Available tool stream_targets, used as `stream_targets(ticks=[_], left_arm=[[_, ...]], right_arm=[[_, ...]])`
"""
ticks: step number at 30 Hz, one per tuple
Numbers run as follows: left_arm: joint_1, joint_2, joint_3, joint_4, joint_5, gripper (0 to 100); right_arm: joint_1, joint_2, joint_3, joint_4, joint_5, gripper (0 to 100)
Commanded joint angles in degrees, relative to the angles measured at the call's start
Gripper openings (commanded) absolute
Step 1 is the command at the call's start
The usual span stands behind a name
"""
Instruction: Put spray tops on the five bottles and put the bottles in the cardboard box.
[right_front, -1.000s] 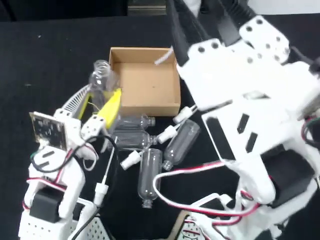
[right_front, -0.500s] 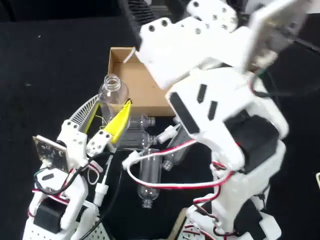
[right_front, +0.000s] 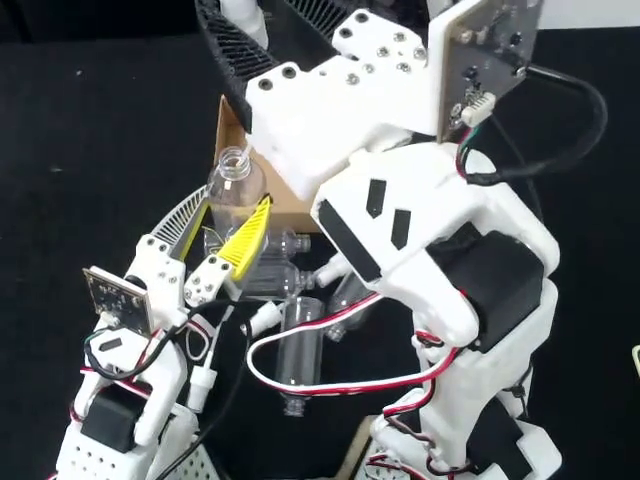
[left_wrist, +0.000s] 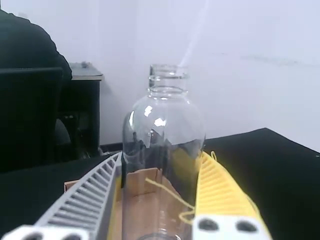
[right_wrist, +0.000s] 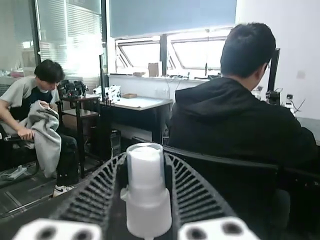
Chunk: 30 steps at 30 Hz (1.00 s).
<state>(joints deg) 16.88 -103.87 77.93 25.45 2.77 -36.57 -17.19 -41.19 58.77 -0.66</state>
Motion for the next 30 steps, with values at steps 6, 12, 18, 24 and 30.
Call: stream_targets(ticks=[6,12,18,24,30], left_arm=[[0.9,-0.6,-1.5,-1.7,0.1,9],[0.7,-0.6,-1.5,-1.7,0.1,9],[0.5,-0.6,-1.5,-1.7,0.1,9],[0.5,-0.6,-1.6,-1.7,0.1,9],[0.7,-0.6,-1.6,-1.7,0.1,9]], right_arm=[[-1.1,0.5,3.7,-0.2,0.3,1.1],[-4.0,0.6,4.5,1.2,0.3,1.1],[-8.3,0.4,4.5,9.9,0.6,1.2],[-6.1,0.0,4.4,17.8,0.7,1.2],[-4.0,-4.5,9.2,18.2,6.9,1.2]])
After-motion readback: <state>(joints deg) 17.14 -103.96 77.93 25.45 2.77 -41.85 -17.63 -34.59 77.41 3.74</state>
